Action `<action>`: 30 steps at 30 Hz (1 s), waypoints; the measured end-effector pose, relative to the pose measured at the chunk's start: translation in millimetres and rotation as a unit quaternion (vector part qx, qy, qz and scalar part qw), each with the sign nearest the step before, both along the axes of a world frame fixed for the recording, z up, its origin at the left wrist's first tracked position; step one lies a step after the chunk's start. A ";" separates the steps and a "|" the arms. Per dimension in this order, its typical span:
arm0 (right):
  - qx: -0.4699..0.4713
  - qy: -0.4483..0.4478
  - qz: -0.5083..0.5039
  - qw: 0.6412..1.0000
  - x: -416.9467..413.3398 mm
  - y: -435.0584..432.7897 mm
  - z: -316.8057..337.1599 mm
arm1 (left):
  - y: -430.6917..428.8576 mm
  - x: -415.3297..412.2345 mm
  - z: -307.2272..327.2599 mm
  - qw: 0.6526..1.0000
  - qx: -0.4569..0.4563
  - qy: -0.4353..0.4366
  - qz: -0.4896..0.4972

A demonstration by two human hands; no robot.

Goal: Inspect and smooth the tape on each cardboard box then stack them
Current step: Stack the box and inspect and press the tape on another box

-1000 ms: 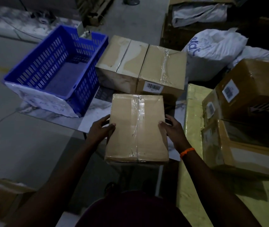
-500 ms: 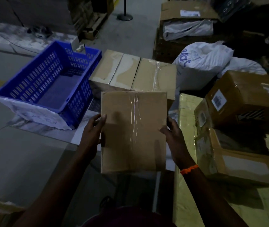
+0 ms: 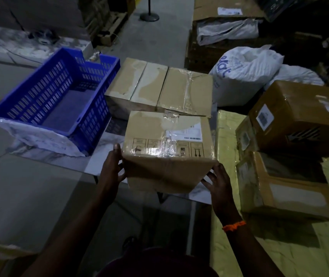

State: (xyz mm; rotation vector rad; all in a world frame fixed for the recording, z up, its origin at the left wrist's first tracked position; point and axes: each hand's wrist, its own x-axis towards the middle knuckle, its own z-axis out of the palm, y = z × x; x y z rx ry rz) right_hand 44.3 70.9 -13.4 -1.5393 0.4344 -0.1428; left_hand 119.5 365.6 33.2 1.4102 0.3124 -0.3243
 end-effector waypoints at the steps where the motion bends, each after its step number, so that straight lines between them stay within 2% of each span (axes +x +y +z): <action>1: -0.023 0.007 0.008 1.000 -1.3 0.2 -1.5 | 2.7 -0.8 -2.3 1.000 0.000 0.005 0.007; 6: -0.160 -0.005 0.073 0.984 -3.7 -4.7 3.6 | 5.7 -1.0 2.4 1.000 0.007 0.008 -0.009; 12: -0.070 -0.009 0.021 0.997 14.6 -7.4 33.7 | 10.0 14.3 14.7 0.998 0.033 -0.027 -0.047; 16: 0.007 0.057 0.018 0.998 32.9 -10.4 57.7 | 12.3 29.1 22.8 0.993 0.046 -0.040 -0.097; 20: 0.019 0.128 0.081 0.988 49.8 -12.2 71.7 | 8.0 42.8 35.5 0.986 0.050 -0.019 -0.157; 25: 0.008 0.072 0.110 0.991 53.1 2.2 82.5 | 16.7 40.3 40.9 0.989 0.042 -0.024 -0.138; 30: 0.050 0.083 0.128 0.987 41.3 11.8 74.7 | 48.8 24.6 33.6 0.993 0.024 -0.045 -0.103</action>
